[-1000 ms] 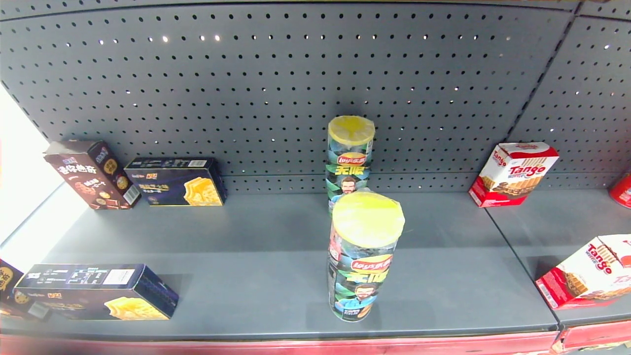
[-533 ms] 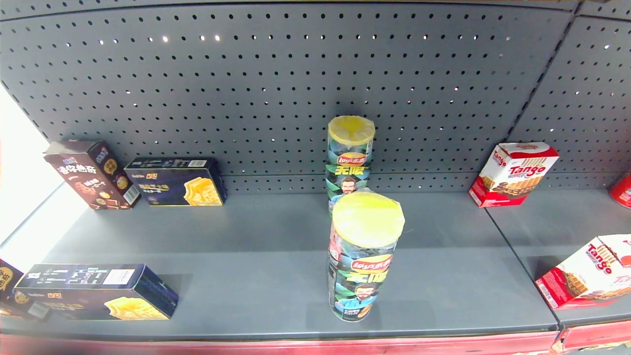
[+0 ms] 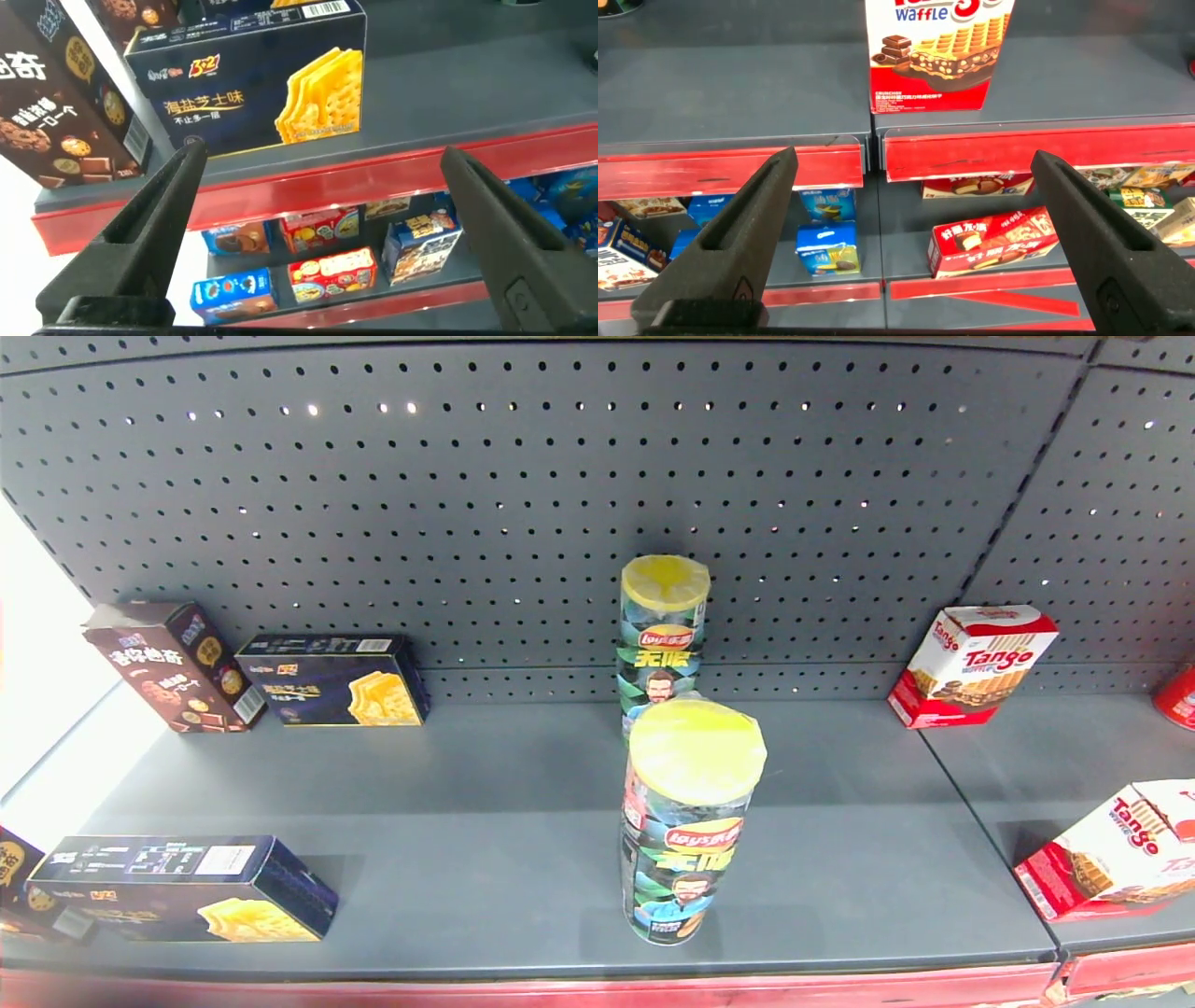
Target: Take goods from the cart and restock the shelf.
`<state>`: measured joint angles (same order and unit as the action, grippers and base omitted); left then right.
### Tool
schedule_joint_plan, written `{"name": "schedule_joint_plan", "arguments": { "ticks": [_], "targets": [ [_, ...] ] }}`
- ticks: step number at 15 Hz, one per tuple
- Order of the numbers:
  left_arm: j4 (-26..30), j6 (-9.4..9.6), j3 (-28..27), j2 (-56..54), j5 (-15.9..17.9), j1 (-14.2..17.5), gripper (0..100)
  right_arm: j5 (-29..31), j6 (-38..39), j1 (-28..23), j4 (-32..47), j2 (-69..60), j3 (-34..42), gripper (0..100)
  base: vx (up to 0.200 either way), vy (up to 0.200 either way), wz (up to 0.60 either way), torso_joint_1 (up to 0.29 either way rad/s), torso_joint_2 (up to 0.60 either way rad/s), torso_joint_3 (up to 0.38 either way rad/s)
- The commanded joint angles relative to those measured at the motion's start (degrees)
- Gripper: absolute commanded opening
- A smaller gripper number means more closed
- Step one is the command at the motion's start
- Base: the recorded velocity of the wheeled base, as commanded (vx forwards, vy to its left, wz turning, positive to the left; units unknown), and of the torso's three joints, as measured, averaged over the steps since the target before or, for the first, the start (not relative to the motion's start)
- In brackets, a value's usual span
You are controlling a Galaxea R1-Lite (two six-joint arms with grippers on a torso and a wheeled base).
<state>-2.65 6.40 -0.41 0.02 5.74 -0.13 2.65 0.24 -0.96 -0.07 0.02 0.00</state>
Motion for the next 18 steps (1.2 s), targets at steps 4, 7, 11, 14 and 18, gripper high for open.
{"name": "schedule_joint_plan", "arguments": {
  "ticks": [4, 7, 11, 14, 18],
  "targets": [
    [0.01, 1.16, -0.02, -0.02, -4.07, -0.04, 100, -0.01, 0.02, 0.00, -0.01, -0.02, 0.00, 100, 0.000, 0.000, 0.00, 0.000, 0.00, 0.000],
    [4.23, -2.09, -0.02, -0.02, -2.14, -0.04, 100, -0.01, 0.02, 0.00, -0.01, -0.02, 0.00, 100, 0.000, 0.000, 0.00, 0.000, 0.00, 0.000],
    [2.82, -2.53, 0.33, -0.02, -2.05, 0.05, 100, -0.01, 0.02, 0.00, -0.01, -0.02, 0.00, 100, 0.000, 0.000, 0.00, 0.000, 0.00, 0.000],
    [2.82, -2.97, 0.41, -0.02, -2.75, 0.05, 100, -0.01, 0.02, 0.00, -0.01, -0.02, 0.00, 100, 0.000, 0.000, 0.00, 0.000, 0.00, 0.000],
    [2.82, -2.27, 0.41, -0.02, -2.58, 0.05, 100, -0.01, 0.02, 0.00, -0.01, -0.02, 0.00, 100, 0.000, 0.000, 0.00, 0.000, 0.00, 0.000]
  ]
}}
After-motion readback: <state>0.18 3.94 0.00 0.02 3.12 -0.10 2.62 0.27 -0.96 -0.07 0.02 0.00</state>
